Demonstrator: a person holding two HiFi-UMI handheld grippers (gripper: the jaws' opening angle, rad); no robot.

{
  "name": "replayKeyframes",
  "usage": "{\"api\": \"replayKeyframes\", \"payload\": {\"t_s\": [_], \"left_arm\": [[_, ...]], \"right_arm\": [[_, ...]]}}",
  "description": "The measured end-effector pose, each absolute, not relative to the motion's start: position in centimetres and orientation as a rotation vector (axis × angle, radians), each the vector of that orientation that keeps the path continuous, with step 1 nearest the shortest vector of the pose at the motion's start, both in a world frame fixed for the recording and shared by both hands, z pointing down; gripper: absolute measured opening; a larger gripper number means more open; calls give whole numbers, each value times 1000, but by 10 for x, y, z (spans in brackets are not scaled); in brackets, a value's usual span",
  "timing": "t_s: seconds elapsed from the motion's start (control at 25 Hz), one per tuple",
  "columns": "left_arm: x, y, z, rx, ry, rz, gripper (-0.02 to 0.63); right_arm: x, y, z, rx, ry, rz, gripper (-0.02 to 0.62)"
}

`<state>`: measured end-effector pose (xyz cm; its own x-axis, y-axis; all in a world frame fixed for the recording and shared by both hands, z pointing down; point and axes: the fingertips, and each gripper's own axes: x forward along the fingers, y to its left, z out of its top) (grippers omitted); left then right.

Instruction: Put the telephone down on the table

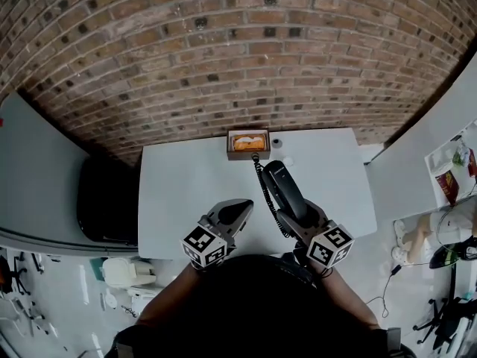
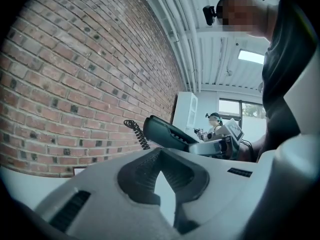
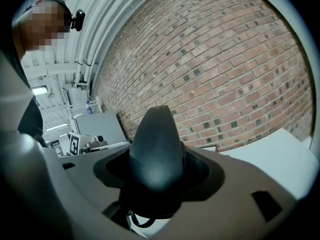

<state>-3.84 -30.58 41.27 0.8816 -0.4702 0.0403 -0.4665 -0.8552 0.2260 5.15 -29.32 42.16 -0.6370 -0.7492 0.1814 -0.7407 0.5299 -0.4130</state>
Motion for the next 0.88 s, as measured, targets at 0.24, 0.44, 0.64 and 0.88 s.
{"api": "replayKeyframes", "payload": {"t_s": [0.24,0.44,0.64,0.88], "left_arm": [[-67,-299,415,2830,-635,-43,6],[-75,-294,426,2813,-584,-41,6],[-83,-297,423,2818,-603,-65,6],[-92,-311,433,2778,-658,-40,6]], "right_arm": [[15,-282,420,-1386,2709,-716,272],[0,-274,430,-1412,2713,-752,272],[-8,-281,441,-1406,2723,-801,272],[-12,-301,456,-1379,2754,-847,272]]}}
